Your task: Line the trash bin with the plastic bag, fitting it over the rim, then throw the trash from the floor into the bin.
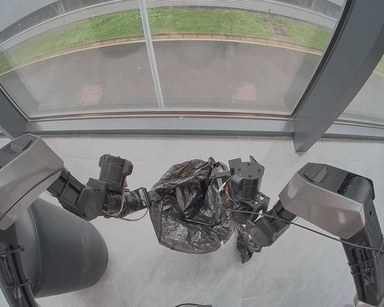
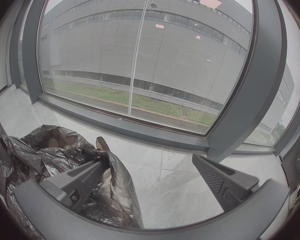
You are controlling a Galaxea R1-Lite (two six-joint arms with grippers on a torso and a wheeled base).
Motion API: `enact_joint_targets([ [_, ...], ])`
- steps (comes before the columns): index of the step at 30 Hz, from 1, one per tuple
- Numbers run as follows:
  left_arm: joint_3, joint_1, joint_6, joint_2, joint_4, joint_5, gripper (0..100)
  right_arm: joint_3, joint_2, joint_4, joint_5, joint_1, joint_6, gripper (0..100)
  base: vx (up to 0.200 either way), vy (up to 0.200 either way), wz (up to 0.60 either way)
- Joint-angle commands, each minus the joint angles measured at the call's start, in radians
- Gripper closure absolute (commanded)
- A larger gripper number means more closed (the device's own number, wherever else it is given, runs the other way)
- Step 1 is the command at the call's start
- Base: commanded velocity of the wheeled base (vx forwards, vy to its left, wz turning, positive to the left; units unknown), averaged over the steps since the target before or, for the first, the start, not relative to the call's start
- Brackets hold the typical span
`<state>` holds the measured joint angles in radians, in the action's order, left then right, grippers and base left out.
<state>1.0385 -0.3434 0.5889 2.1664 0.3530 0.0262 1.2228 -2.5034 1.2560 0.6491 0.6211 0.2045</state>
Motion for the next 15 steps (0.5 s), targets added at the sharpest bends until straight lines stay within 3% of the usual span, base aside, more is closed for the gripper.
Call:
enact_joint_targets([
  [1, -0.003, 0.0, -0.004, 0.02, 0.026, -0.014, 0, 0.0, -0.002, 0.002, 0.0, 0.0, 0.001, 0, 0.0, 0.0, 0.0],
  [8, -0.005, 0.007, -0.035, 0.055, 0.089, -0.081, 0, 0.0, -0.003, 0.002, -0.003, 0.0, 0.0, 0, 0.0, 0.0, 0.0],
  [15, -0.009, 0.021, -0.031, 0.035, 0.115, -0.086, 0, -0.002, -0.011, 0.016, -0.013, 0.0, 0.001, 0, 0.0, 0.0, 0.0],
])
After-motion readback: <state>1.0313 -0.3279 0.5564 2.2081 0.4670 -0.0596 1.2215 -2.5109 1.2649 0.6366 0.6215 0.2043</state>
